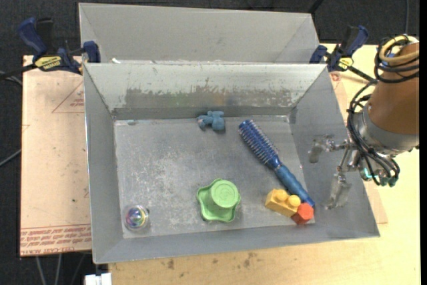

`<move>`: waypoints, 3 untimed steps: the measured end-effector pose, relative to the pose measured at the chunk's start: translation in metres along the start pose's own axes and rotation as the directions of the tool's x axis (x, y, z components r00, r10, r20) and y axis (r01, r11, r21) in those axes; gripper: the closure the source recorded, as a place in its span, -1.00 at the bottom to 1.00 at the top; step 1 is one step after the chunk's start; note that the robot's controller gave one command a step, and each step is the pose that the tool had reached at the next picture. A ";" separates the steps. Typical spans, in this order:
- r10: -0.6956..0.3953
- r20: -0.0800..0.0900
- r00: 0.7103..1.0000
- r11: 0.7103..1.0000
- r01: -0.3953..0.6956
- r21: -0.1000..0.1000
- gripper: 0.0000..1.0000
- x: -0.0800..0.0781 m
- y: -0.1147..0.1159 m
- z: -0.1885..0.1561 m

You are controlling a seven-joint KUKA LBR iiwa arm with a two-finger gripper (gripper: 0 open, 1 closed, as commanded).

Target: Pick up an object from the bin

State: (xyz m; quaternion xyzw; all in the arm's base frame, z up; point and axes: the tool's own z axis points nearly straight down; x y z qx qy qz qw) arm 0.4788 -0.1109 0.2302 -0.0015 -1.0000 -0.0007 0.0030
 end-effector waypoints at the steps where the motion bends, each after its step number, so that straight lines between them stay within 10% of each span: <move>1: -0.248 0.002 0.969 0.969 0.248 -0.001 -1.00 -0.030 0.041 0.163; 2: -0.250 0.005 0.968 0.968 0.250 0.001 1.00 -0.031 0.040 0.160; 3: -0.232 0.016 0.973 0.973 0.232 0.006 1.00 -0.034 0.033 -0.002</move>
Offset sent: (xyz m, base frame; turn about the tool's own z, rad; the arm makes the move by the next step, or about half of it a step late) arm 0.0302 0.0389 -0.1599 -0.2514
